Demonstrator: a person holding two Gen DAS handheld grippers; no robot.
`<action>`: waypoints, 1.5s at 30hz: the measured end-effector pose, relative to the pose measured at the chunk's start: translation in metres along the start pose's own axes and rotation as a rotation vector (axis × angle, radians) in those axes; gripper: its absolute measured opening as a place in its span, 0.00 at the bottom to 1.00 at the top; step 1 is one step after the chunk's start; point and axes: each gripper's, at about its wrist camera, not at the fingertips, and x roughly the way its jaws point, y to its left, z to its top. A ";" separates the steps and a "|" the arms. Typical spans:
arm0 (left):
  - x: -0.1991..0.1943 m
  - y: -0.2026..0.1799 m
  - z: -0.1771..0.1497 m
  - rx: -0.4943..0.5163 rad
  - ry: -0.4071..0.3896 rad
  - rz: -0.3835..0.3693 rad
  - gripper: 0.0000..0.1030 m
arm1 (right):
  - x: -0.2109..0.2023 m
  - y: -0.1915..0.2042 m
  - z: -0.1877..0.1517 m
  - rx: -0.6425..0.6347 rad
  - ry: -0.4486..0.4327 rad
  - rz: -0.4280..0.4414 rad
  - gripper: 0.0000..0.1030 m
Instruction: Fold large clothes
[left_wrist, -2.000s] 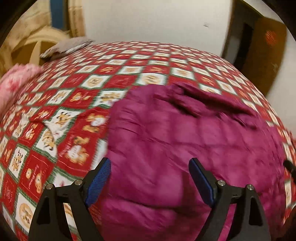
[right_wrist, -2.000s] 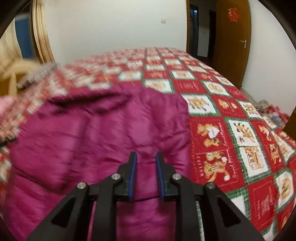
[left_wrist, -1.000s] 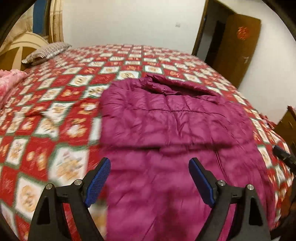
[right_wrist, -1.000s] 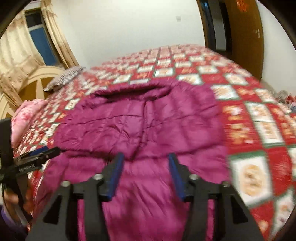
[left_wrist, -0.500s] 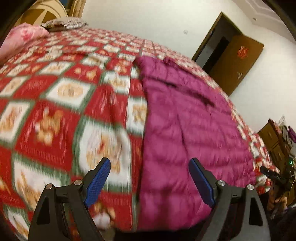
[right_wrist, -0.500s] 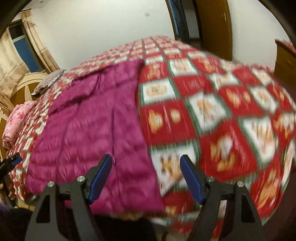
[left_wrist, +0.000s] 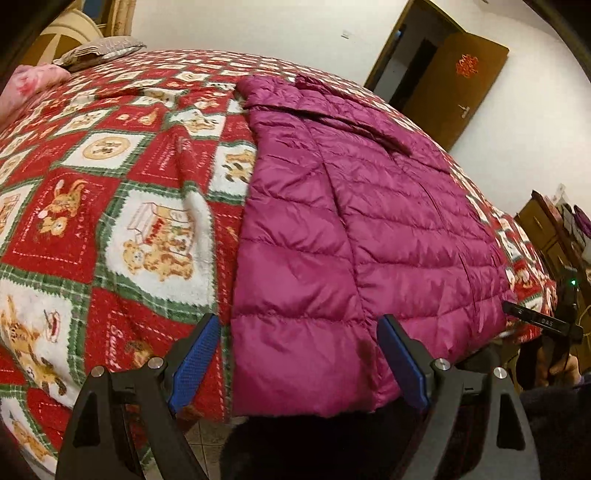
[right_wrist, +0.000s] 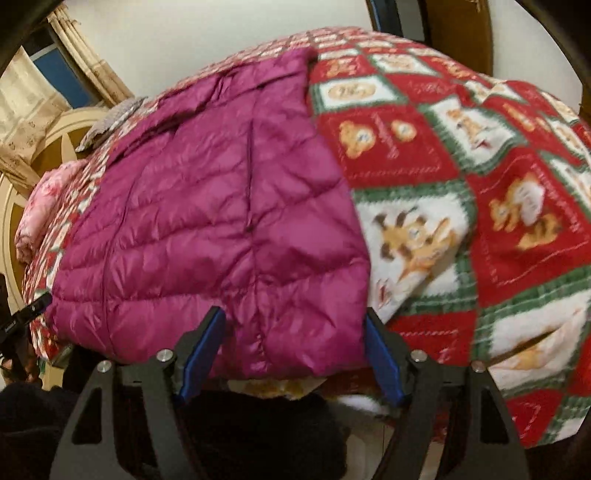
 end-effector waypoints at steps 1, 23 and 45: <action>0.001 -0.003 0.000 0.008 0.012 0.010 0.84 | 0.000 0.001 -0.001 -0.012 0.001 -0.009 0.63; -0.016 -0.018 0.008 -0.026 -0.004 -0.199 0.09 | -0.047 0.017 0.006 0.041 -0.129 0.183 0.13; -0.102 -0.023 0.026 0.029 -0.233 -0.462 0.08 | -0.122 0.024 -0.004 0.056 -0.254 0.290 0.11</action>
